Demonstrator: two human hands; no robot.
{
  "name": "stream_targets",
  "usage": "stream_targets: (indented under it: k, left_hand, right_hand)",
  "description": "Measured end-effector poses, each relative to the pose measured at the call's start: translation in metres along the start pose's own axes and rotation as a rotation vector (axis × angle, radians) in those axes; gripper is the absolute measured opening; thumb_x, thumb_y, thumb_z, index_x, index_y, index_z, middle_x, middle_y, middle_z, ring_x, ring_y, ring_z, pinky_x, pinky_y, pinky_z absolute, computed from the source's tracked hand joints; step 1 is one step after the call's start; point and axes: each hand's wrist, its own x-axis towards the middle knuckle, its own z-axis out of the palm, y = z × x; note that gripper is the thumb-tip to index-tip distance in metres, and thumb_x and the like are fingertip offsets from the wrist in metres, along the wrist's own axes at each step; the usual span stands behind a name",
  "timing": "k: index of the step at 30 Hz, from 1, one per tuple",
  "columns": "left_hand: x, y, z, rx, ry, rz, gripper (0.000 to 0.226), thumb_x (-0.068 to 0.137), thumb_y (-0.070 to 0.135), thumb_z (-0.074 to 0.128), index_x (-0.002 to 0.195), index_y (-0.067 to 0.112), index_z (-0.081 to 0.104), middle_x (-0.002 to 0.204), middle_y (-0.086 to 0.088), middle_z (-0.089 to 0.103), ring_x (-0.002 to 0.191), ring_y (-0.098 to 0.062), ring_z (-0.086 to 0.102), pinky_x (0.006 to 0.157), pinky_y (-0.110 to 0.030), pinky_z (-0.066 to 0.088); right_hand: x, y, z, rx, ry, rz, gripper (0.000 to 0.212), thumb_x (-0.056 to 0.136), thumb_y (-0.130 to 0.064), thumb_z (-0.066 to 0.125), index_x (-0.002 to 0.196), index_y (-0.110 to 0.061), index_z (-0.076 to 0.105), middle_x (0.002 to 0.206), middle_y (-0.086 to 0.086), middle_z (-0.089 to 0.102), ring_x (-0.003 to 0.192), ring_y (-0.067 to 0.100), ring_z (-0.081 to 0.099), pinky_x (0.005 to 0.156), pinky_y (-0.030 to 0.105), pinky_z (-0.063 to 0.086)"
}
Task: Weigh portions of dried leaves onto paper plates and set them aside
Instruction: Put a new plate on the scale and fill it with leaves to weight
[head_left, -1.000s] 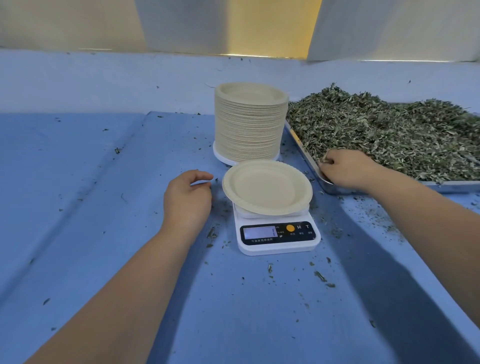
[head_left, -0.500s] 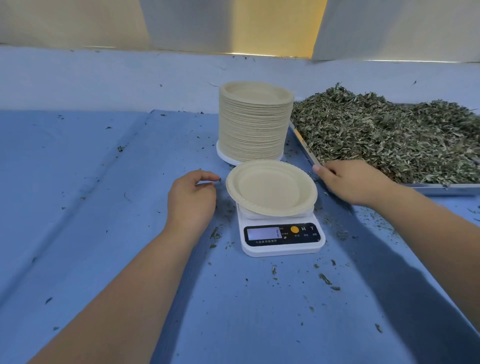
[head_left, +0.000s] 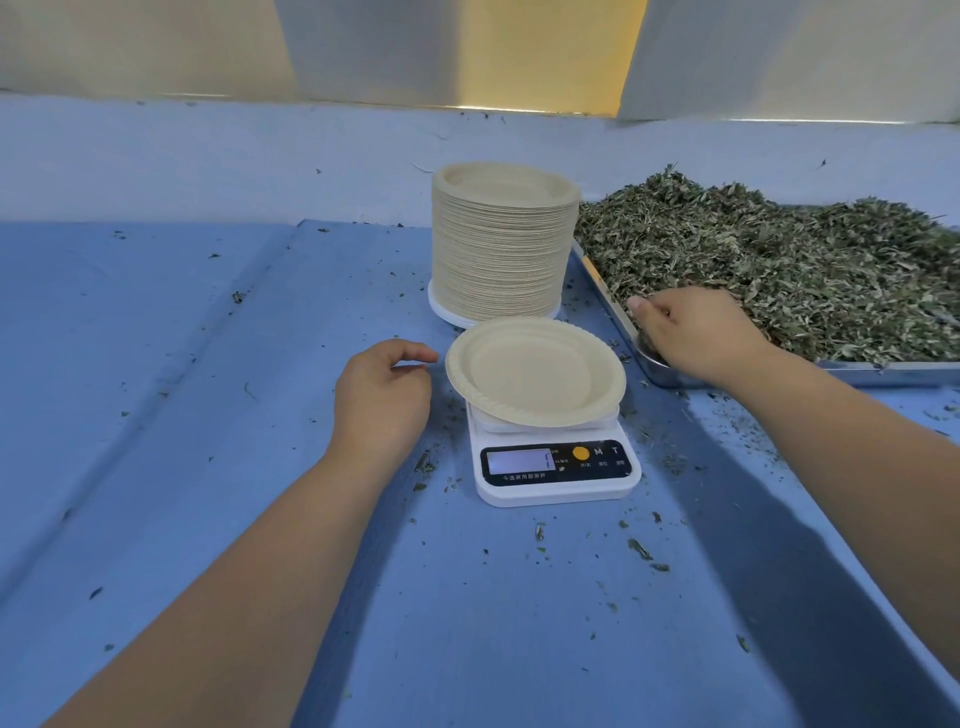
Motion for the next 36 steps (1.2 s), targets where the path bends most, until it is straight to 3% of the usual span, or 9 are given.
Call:
stream_targets:
  k: [5,8,13,17,20,23,26,33,36]
  left_hand:
    - [-0.001,-0.001,-0.002,0.000,-0.003,-0.003,0.039,0.084,0.005,0.049,0.090,0.031,0.076,0.091,0.025,0.072,0.077,-0.009,0.067,0.081,-0.043,0.062]
    - [-0.001,0.000,-0.002,0.011,-0.016,0.006,0.037,0.084,0.007,0.050,0.091,0.031,0.076,0.092,0.031,0.070,0.075,-0.012,0.067,0.079,-0.043,0.062]
    - [-0.002,0.002,-0.001,0.036,-0.017,0.017,0.035,0.084,0.008,0.051,0.092,0.031,0.076,0.088,0.035,0.068,0.073,-0.016,0.068,0.076,-0.041,0.061]
    - [-0.005,0.003,-0.001,0.055,-0.029,0.049,0.038,0.083,0.005,0.048,0.092,0.031,0.074,0.087,0.015,0.072,0.070,-0.022,0.065,0.068,-0.036,0.056]
    - [-0.006,0.003,0.000,0.086,-0.057,0.070,0.038,0.087,0.005,0.049,0.102,0.031,0.073,0.098,0.001,0.072,0.070,-0.014,0.063,0.062,-0.026,0.047]
    - [-0.008,0.006,0.001,0.102,-0.086,0.091,0.042,0.088,0.005,0.047,0.107,0.034,0.070,0.112,0.001,0.070,0.068,-0.003,0.061,0.055,-0.014,0.044]
    - [-0.010,0.009,0.000,0.116,-0.113,0.099,0.046,0.087,0.002,0.044,0.106,0.036,0.070,0.113,0.000,0.071,0.068,-0.007,0.063,0.051,-0.015,0.044]
    - [-0.010,0.007,0.000,0.110,-0.098,0.078,0.042,0.087,0.003,0.046,0.109,0.027,0.073,0.079,-0.002,0.068,0.044,-0.006,0.045,0.042,-0.016,0.039]
    - [-0.011,0.007,0.000,0.124,-0.099,0.077,0.042,0.087,0.003,0.045,0.108,0.027,0.072,0.082,0.000,0.070,0.047,-0.007,0.049,0.044,-0.016,0.040]
  right_hand:
    - [-0.001,0.007,0.000,0.079,0.234,0.054,0.045,0.105,-0.048,0.040,0.078,-0.016,0.054,0.061,0.006,0.057,0.055,0.025,0.054,0.053,0.033,0.044]
    - [-0.002,0.010,0.002,0.038,0.176,0.009,0.046,0.105,-0.047,0.040,0.073,-0.017,0.051,0.058,0.006,0.052,0.053,0.027,0.050,0.048,0.031,0.036]
    - [-0.006,0.007,0.005,0.063,0.219,-0.004,0.048,0.106,-0.045,0.042,0.068,-0.016,0.048,0.055,0.007,0.050,0.051,0.026,0.048,0.050,0.032,0.038]
    - [-0.006,0.007,0.005,0.063,0.266,0.006,0.051,0.106,-0.046,0.041,0.069,-0.012,0.050,0.053,0.007,0.048,0.048,0.026,0.045,0.047,0.030,0.032]
    - [-0.006,0.006,0.005,0.050,0.240,0.007,0.050,0.105,-0.046,0.042,0.072,-0.011,0.054,0.054,0.008,0.051,0.050,0.027,0.048,0.049,0.032,0.039]
    - [-0.004,0.007,0.004,0.039,0.223,0.036,0.049,0.105,-0.044,0.042,0.072,-0.011,0.055,0.055,0.009,0.052,0.049,0.028,0.049,0.048,0.030,0.037]
    - [-0.004,0.006,0.003,0.024,0.131,0.050,0.050,0.105,-0.043,0.045,0.070,-0.009,0.056,0.054,0.010,0.053,0.049,0.029,0.049,0.047,0.028,0.036]
    - [-0.008,0.000,-0.003,0.042,0.190,0.048,0.046,0.106,-0.042,0.044,0.077,-0.009,0.058,0.058,0.010,0.054,0.052,0.029,0.051,0.047,0.031,0.036]
    - [-0.011,-0.009,-0.011,0.081,0.309,0.021,0.048,0.106,-0.042,0.042,0.075,-0.009,0.055,0.057,0.008,0.052,0.051,0.031,0.051,0.050,0.033,0.040]
